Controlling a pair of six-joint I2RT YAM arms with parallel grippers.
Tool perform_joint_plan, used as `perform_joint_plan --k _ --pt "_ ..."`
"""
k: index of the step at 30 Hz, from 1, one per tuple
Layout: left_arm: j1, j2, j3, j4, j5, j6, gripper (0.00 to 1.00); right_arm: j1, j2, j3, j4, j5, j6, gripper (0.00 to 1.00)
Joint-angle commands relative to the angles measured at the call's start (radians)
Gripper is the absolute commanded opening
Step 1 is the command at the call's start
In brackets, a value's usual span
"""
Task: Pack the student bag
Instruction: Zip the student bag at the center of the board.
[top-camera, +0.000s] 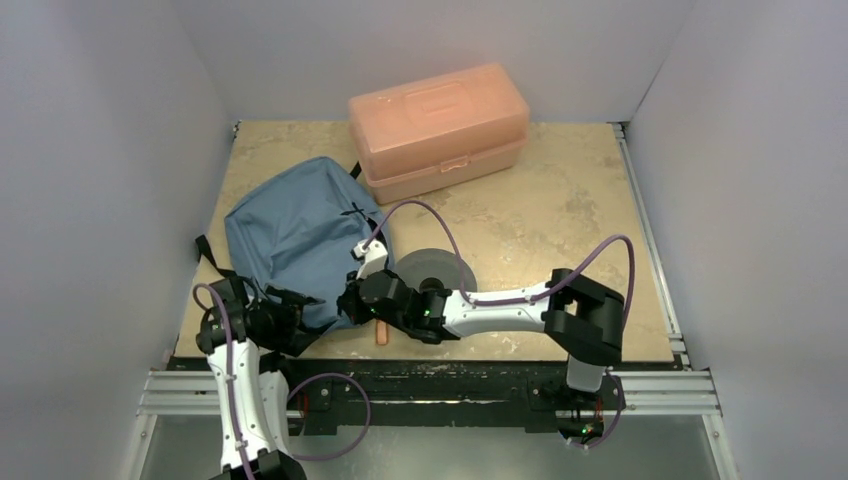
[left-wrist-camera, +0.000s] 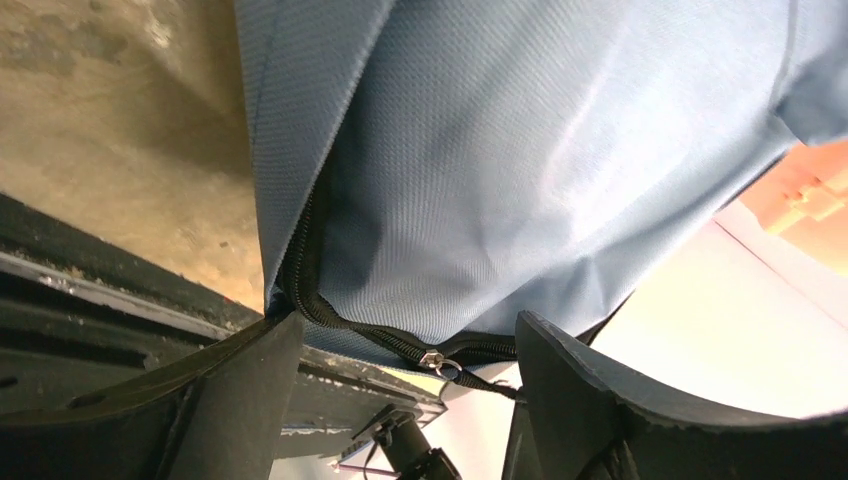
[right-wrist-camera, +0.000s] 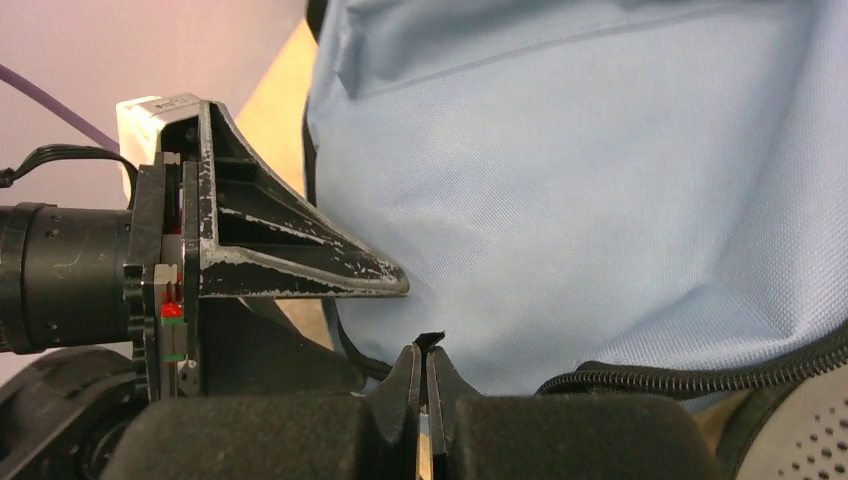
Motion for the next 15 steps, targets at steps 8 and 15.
perform_joint_plan --k 8,15 --pt "0.003 -0.063 0.101 -0.224 -0.002 0.024 0.78 -0.009 -0.104 -0.047 0.284 0.075 -0.116 0.00" --pt "0.004 -0.057 0.021 -0.172 0.064 -0.064 0.78 0.005 -0.133 -0.037 0.295 0.147 -0.159 0.00"
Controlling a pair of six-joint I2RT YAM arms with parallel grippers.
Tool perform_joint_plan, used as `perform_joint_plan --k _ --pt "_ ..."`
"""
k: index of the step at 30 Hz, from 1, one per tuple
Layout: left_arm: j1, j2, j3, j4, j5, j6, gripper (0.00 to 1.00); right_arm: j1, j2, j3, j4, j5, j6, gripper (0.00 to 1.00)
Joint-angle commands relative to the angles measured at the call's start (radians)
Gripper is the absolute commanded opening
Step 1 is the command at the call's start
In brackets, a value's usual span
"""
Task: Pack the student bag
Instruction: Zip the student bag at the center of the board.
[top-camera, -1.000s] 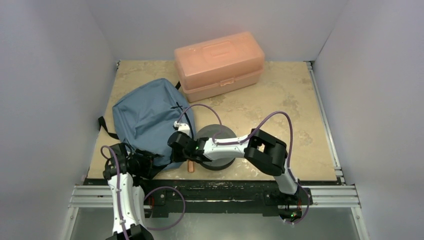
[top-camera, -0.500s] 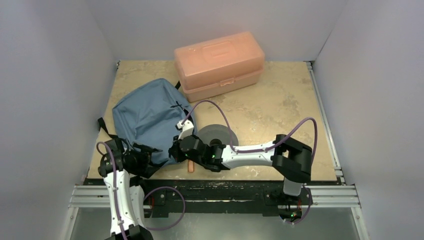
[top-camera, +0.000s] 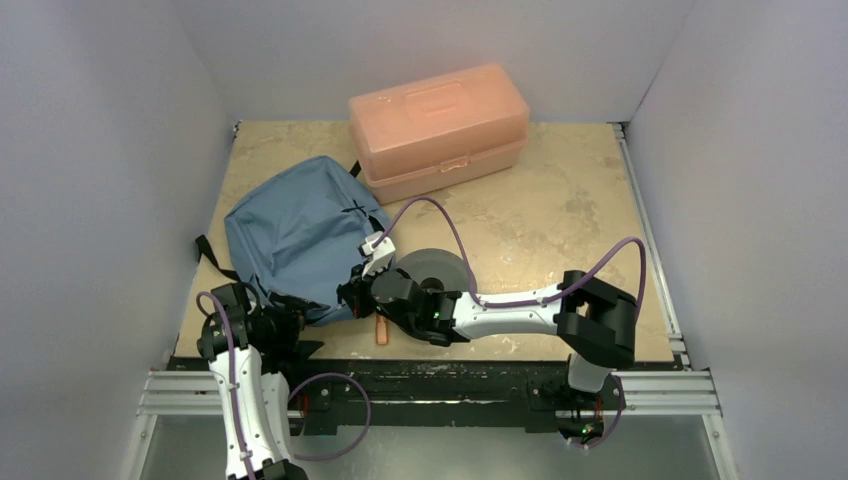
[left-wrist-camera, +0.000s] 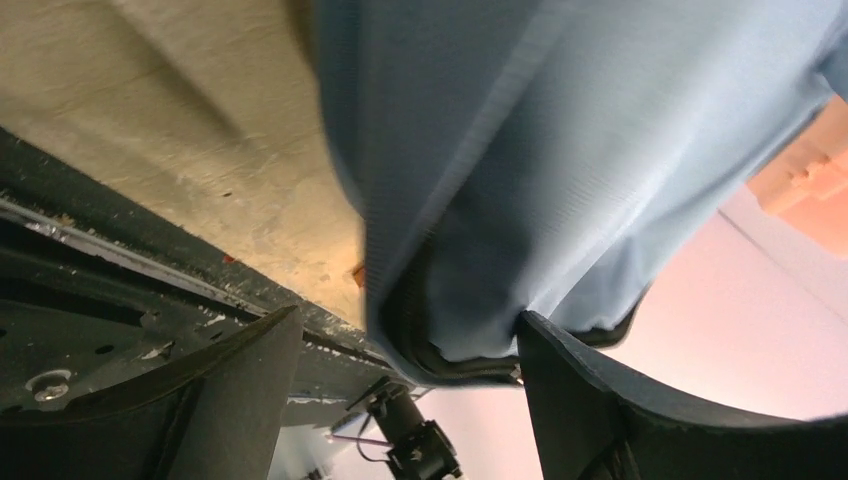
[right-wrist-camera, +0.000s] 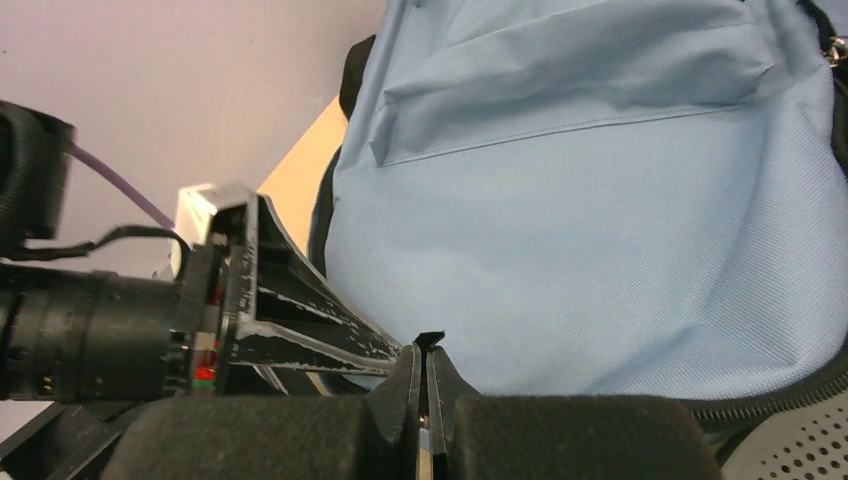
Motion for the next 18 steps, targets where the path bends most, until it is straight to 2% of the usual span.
perform_joint_plan --k 1,3,4,7,9,10,12,18 --pt "0.003 0.001 -0.039 -0.037 0.014 -0.068 0.77 0.012 -0.070 0.031 0.114 0.123 -0.054 0.00" --pt "0.004 0.001 -0.040 -0.004 0.009 -0.090 0.74 0.025 -0.072 0.034 0.107 0.160 -0.069 0.00" --pt "0.004 0.003 -0.043 0.025 0.016 -0.091 0.69 0.030 -0.071 0.037 0.100 0.173 -0.073 0.00" --pt "0.003 0.022 -0.033 0.118 -0.004 -0.079 0.39 0.037 -0.075 0.041 0.063 0.241 -0.055 0.00" --pt "0.004 0.043 -0.019 0.156 -0.031 -0.050 0.08 0.036 -0.082 0.044 -0.003 0.314 0.013 0.00" --pt "0.003 0.055 -0.012 0.166 -0.047 -0.033 0.00 0.033 -0.090 0.041 -0.028 0.359 0.053 0.00" --pt "0.004 0.081 -0.003 0.173 -0.068 0.002 0.00 0.009 -0.119 0.025 -0.079 0.404 0.104 0.00" --pt "0.005 0.153 0.021 0.216 -0.050 0.112 0.00 -0.135 -0.201 -0.054 -0.124 0.369 0.204 0.00"
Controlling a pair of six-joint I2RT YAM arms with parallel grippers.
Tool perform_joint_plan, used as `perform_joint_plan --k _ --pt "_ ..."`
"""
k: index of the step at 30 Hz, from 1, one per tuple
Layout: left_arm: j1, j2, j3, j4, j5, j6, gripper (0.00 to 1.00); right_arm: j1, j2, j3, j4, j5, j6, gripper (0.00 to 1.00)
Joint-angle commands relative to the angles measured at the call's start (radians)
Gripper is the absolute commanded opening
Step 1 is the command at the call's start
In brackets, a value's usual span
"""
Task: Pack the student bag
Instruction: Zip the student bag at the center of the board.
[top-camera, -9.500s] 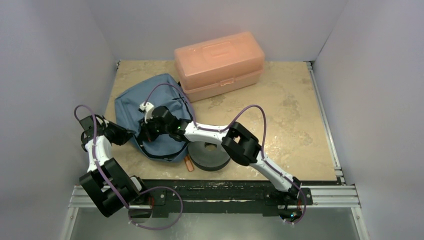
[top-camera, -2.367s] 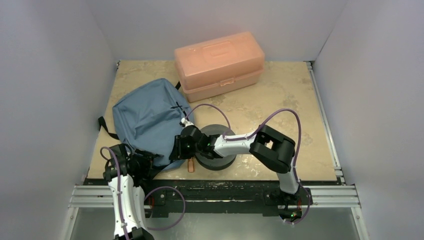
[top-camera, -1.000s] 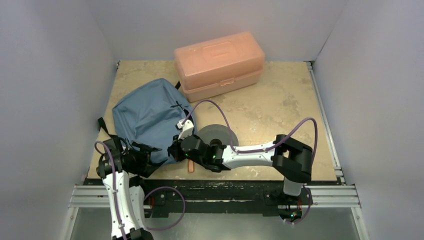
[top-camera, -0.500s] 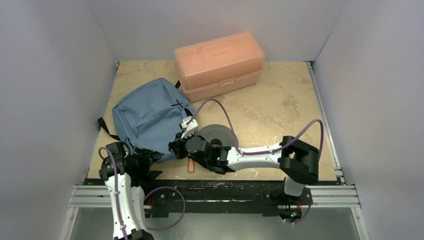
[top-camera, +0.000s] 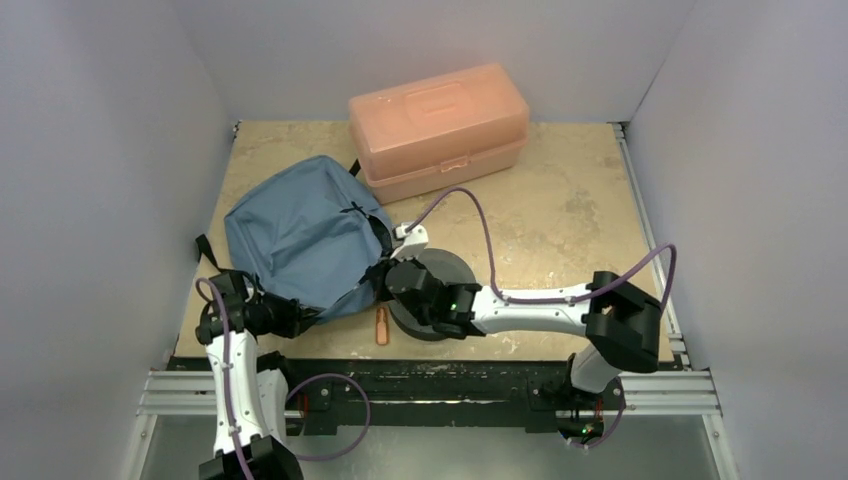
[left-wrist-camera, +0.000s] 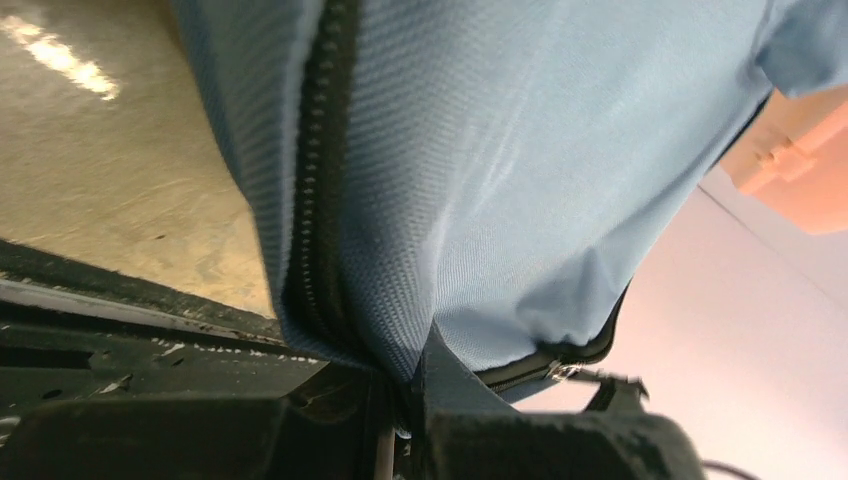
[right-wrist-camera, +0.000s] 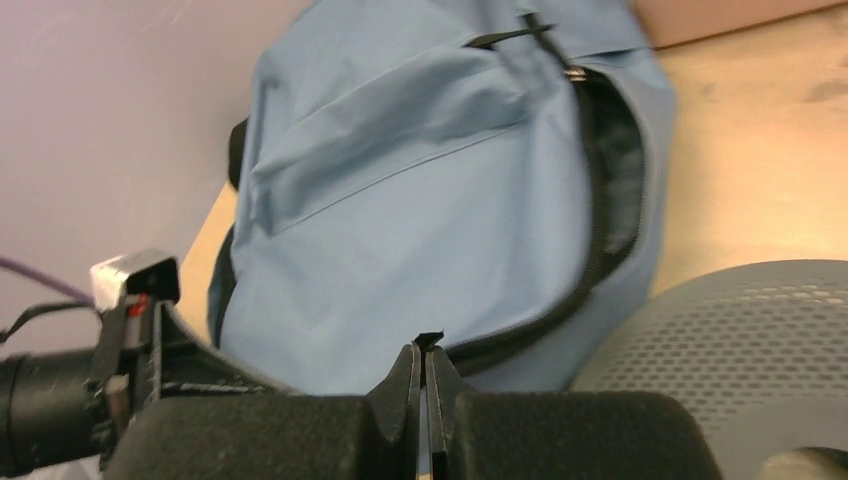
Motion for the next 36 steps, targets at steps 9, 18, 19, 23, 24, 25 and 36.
perform_joint_plan --k 9,18,19,23,24,25,36 --pt "0.011 -0.077 0.263 -0.040 -0.239 0.270 0.00 -0.348 -0.124 -0.131 0.134 -0.008 0.049 0.00" --pt "0.008 -0.128 0.290 0.089 0.013 0.315 0.00 -0.362 -0.099 -0.022 0.205 -0.745 -0.142 0.00" --pt "0.008 -0.123 0.271 0.111 0.034 0.306 0.00 -0.347 -0.081 0.012 0.218 -0.841 -0.162 0.36" --pt "0.008 -0.108 0.269 0.110 0.030 0.326 0.00 -0.299 -0.036 0.079 0.160 -1.062 -0.175 0.68" --pt "0.007 -0.104 0.275 0.105 0.029 0.334 0.00 -0.299 -0.038 0.072 0.168 -1.079 -0.150 0.69" --pt "0.008 -0.101 0.283 0.104 0.035 0.342 0.00 -0.300 -0.045 0.057 0.163 -1.080 -0.126 0.69" --pt "0.007 -0.128 0.301 0.108 0.034 0.374 0.00 -0.387 -0.088 0.038 -0.136 -0.973 0.006 0.87"
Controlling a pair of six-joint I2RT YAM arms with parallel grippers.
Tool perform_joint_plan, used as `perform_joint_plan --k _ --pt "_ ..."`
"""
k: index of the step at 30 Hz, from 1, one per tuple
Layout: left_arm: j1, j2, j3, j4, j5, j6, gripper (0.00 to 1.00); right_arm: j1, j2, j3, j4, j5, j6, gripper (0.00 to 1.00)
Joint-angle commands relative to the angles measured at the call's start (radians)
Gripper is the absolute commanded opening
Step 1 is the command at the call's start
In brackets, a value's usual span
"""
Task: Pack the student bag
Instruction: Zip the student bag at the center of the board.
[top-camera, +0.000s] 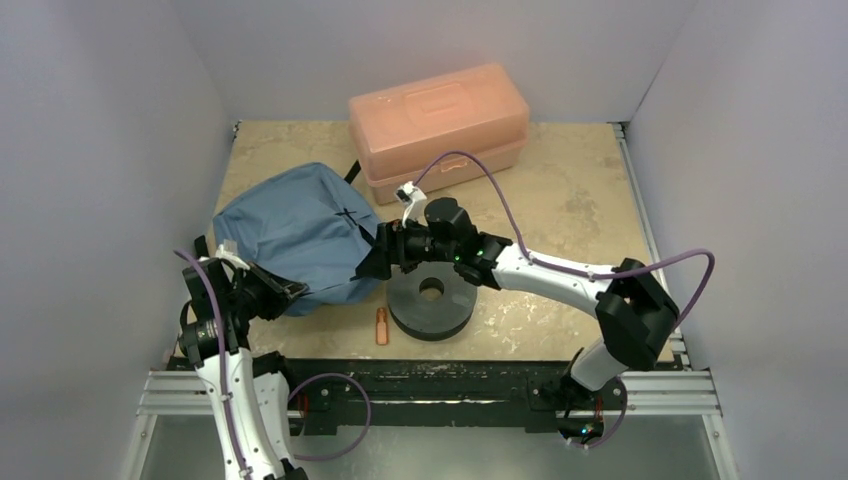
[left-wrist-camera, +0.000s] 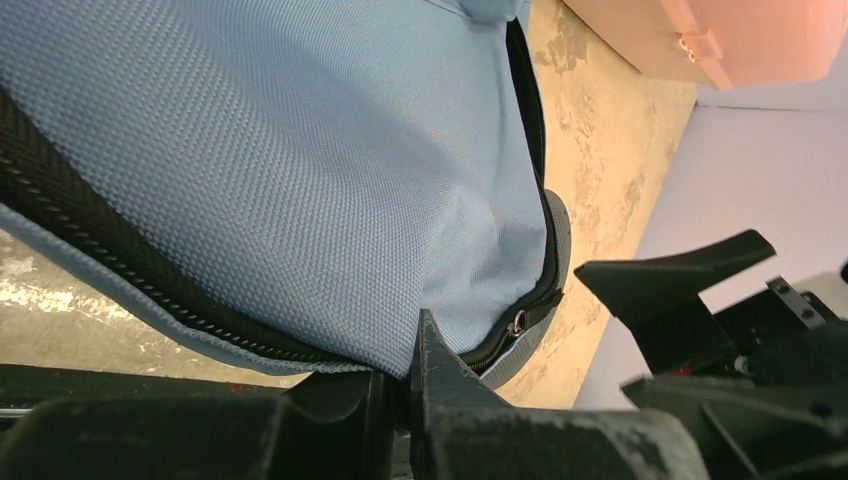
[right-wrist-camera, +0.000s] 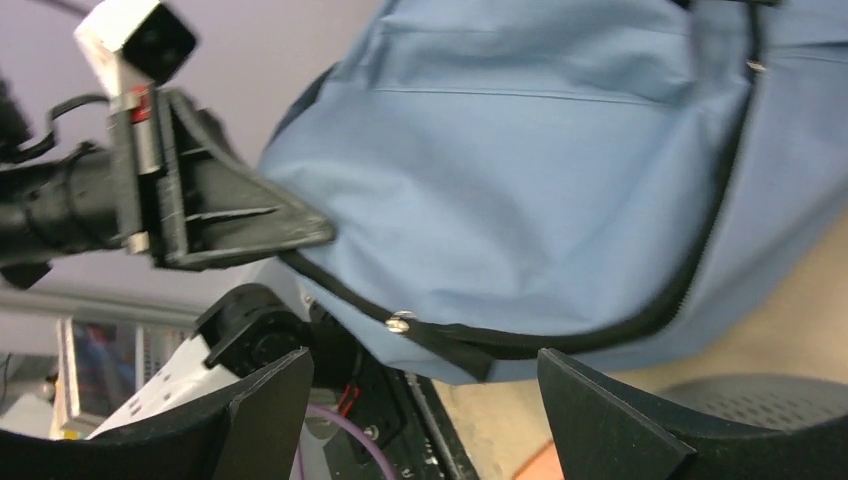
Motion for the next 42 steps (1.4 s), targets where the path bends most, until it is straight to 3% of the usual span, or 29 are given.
perform_joint_plan --k 1,3,6,8,13,19,25,28,31,36,42 --pt "0.006 -0.023 0.039 0.092 0.031 0.013 0.00 -0.045 -0.016 0.005 -0.106 -0.015 0.077 0.85" --pt "0.007 -0.027 0.020 0.095 0.037 -0.011 0.05 -0.043 0.006 0.014 -0.109 -0.027 0.102 0.82" --pt "0.006 -0.036 -0.020 0.103 0.061 -0.049 0.30 -0.043 0.019 -0.019 -0.044 -0.052 0.157 0.77" --pt "0.006 -0.047 -0.052 0.111 0.081 -0.074 0.41 -0.043 0.037 -0.034 0.023 -0.078 0.186 0.75" --pt "0.007 -0.073 -0.145 0.146 0.137 -0.145 0.49 -0.035 0.138 -0.009 0.113 -0.108 0.246 0.53" --pt "0.007 -0.116 -0.237 0.172 0.167 -0.181 0.47 -0.021 0.214 0.038 0.143 -0.102 0.243 0.46" --pt "0.006 -0.105 -0.267 0.196 0.175 -0.185 0.40 -0.020 0.113 0.144 -0.280 0.191 0.046 0.66" --pt "0.006 -0.108 -0.257 0.207 0.180 -0.183 0.40 -0.020 0.086 0.145 -0.371 0.240 0.038 0.71" --pt "0.007 -0.108 -0.254 0.209 0.186 -0.180 0.40 -0.012 0.105 0.159 -0.433 0.255 0.090 0.69" --pt "0.007 -0.108 -0.261 0.208 0.199 -0.179 0.40 -0.009 0.132 0.138 -0.392 0.266 0.168 0.54" --pt "0.006 -0.108 -0.252 0.196 0.208 -0.169 0.40 -0.008 0.160 0.114 -0.314 0.260 0.228 0.50"
